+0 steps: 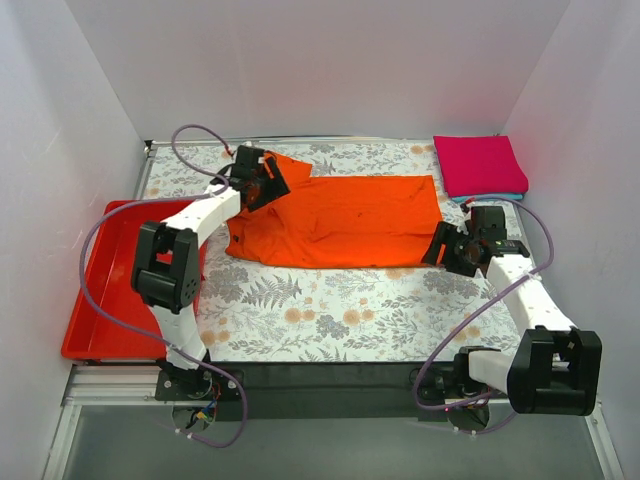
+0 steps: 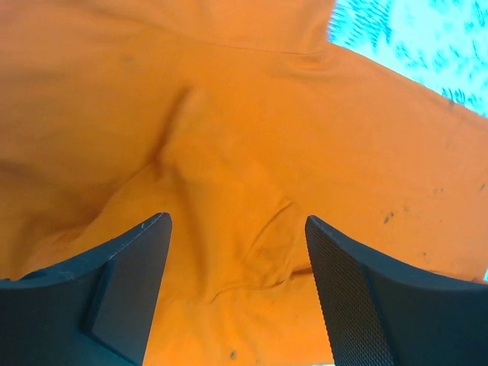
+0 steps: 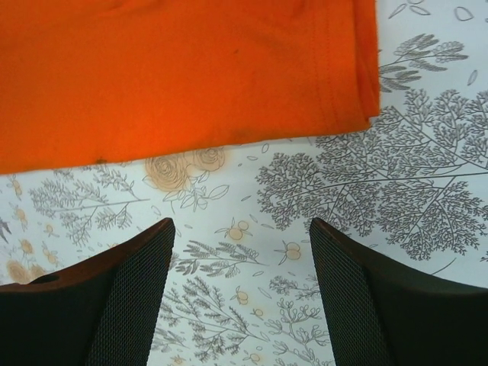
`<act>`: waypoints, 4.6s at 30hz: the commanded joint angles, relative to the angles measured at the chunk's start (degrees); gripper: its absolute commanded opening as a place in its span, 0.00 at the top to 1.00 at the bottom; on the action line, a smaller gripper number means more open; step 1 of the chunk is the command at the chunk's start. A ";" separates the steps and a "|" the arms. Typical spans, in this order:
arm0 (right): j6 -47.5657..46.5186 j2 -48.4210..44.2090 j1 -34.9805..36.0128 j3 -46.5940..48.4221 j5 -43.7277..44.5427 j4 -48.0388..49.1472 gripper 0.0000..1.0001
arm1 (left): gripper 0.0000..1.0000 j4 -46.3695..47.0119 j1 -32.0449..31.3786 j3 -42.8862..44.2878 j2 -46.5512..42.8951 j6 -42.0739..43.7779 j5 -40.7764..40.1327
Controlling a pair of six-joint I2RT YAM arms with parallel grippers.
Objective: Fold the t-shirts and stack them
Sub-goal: Fold the tshirt
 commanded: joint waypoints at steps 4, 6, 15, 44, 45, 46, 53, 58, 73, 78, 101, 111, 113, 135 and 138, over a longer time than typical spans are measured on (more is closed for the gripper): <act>6.38 1.68 -5.87 -3.49 -2.91 8.06 0.36 | 0.33 -7.34 5.89 -13.19 -15.57 -6.38 -4.07; 8.14 1.95 -7.36 -4.72 -4.84 10.00 0.37 | 0.32 -7.87 7.20 -16.64 -19.97 -7.00 -5.38; 13.76 3.97 -9.30 -7.98 -3.71 17.73 0.41 | 0.32 -4.98 9.58 -28.96 -25.61 -9.99 -7.06; 24.84 12.49 -13.17 -14.57 -0.55 35.15 0.51 | 0.36 -2.77 9.58 -31.95 -19.81 -10.34 -7.24; 24.76 12.76 -13.34 -14.66 -0.37 35.23 0.54 | 0.36 -2.86 9.58 -31.95 -19.89 -10.34 -7.15; 24.75 12.85 -13.43 -14.66 -0.19 35.32 0.58 | 0.36 -2.86 9.58 -31.95 -19.98 -10.34 -7.06; 24.75 12.32 -15.45 -15.18 -0.72 35.23 0.93 | 0.36 -2.86 9.58 -32.30 -20.42 -10.25 -6.80; 23.79 13.02 -15.98 -14.40 -1.51 35.15 0.99 | 0.37 -2.77 9.58 -32.91 -19.72 -10.95 -5.66; 22.30 12.41 -18.00 -12.99 -0.02 33.13 0.99 | 0.98 -3.29 9.49 -32.83 -18.49 -10.96 -7.13; 19.66 11.35 -19.14 -10.27 2.35 28.82 0.99 | 1.00 -9.44 9.49 -29.93 -19.80 -11.22 -11.01; 10.52 6.26 -19.67 -6.75 4.47 11.86 0.59 | 0.52 -19.03 9.49 -32.48 -31.14 -14.38 -6.53; 6.04 3.70 -15.90 0.72 -0.97 12.99 0.58 | 0.47 -21.14 3.01 -21.59 -33.88 -9.64 -7.51; 5.07 5.27 -15.10 2.21 -5.54 13.96 0.58 | 0.55 -19.74 1.85 -20.61 -31.07 -8.59 -6.19; 8.58 29.02 -14.57 8.72 -10.04 25.39 0.68 | 0.75 -7.69 6.32 -24.39 -12.87 -7.08 -4.16; 8.32 29.63 -14.57 9.16 -10.39 25.30 0.68 | 0.74 -7.69 6.68 -24.92 -14.26 -7.53 -4.16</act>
